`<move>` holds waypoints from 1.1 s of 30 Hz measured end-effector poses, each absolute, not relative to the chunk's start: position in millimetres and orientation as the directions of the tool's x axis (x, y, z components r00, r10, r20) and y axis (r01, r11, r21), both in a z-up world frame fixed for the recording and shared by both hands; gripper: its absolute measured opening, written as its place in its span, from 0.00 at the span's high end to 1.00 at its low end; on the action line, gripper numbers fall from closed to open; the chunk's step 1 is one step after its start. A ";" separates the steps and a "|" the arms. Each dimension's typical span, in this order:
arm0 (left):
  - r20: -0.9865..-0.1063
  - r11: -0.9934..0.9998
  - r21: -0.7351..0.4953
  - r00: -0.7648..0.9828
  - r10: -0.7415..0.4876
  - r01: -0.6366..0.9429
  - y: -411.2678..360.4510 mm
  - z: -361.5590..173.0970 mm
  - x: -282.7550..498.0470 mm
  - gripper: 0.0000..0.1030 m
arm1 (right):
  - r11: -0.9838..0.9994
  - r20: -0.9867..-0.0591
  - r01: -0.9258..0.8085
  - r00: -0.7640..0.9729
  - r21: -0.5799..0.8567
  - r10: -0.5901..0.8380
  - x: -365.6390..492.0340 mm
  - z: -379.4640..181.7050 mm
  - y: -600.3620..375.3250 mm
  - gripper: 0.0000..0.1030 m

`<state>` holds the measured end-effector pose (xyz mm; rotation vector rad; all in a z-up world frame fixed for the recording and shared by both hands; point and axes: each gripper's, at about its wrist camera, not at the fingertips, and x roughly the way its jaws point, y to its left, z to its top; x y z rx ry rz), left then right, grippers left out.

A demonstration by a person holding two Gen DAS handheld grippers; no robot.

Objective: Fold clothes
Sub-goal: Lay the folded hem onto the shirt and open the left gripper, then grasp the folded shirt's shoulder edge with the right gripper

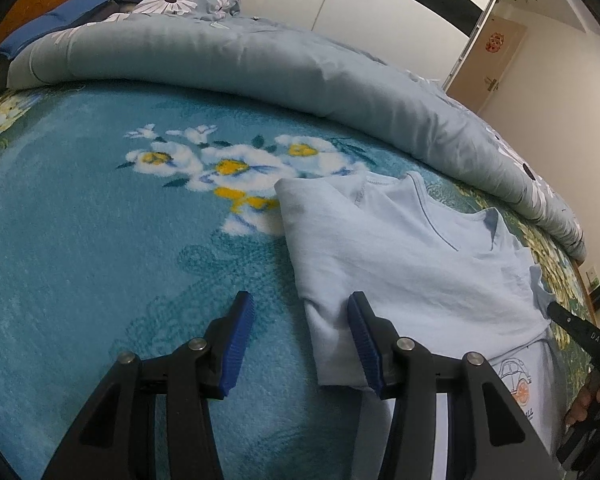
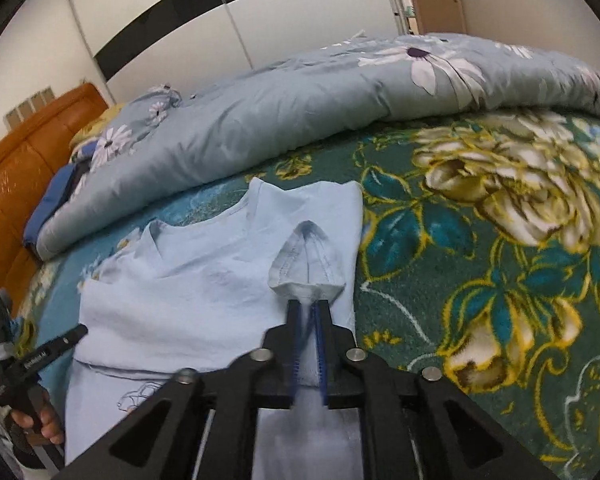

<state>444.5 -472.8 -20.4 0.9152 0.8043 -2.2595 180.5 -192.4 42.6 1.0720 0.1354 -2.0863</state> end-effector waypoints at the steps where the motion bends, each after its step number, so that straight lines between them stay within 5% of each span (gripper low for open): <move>1: -0.747 -0.659 -0.313 -0.606 -0.274 0.684 -472.5 -20.5 444.6 0.51 | -0.697 -0.737 0.683 -0.353 0.219 -0.577 181.0 43.8 -195.0 0.71; 8: -0.746 -0.659 -0.313 -0.606 -0.275 0.684 -472.2 -21.2 444.7 0.51 | -0.686 -0.751 0.714 -0.378 0.136 -0.542 185.5 44.4 -208.2 0.66; 14: -0.745 -0.658 -0.319 -0.609 -0.271 0.682 -473.0 -21.8 444.7 0.51 | -0.711 -0.750 0.657 -0.333 0.250 -0.571 163.7 42.1 -208.3 0.67; 15: -0.745 -0.658 -0.320 -0.610 -0.270 0.682 -473.1 -21.9 444.7 0.51 | -0.710 -0.748 0.648 -0.320 0.275 -0.581 161.5 42.1 -207.5 0.69; 18: -0.744 -0.657 -0.324 -0.612 -0.269 0.681 -473.1 -22.2 444.9 0.51 | -0.710 -0.751 0.649 -0.318 0.273 -0.579 160.4 44.9 -210.7 0.95; 26: -0.745 -0.659 -0.317 -0.609 -0.272 0.682 -472.7 -22.6 443.8 0.50 | -0.665 -0.661 0.713 -0.391 0.223 -0.641 163.0 84.9 -209.5 0.96; 33: -0.745 -0.660 -0.324 -0.613 -0.265 0.679 -473.5 -22.8 444.4 0.49 | -0.711 -0.762 0.657 -0.319 0.252 -0.564 143.2 31.0 -204.1 0.96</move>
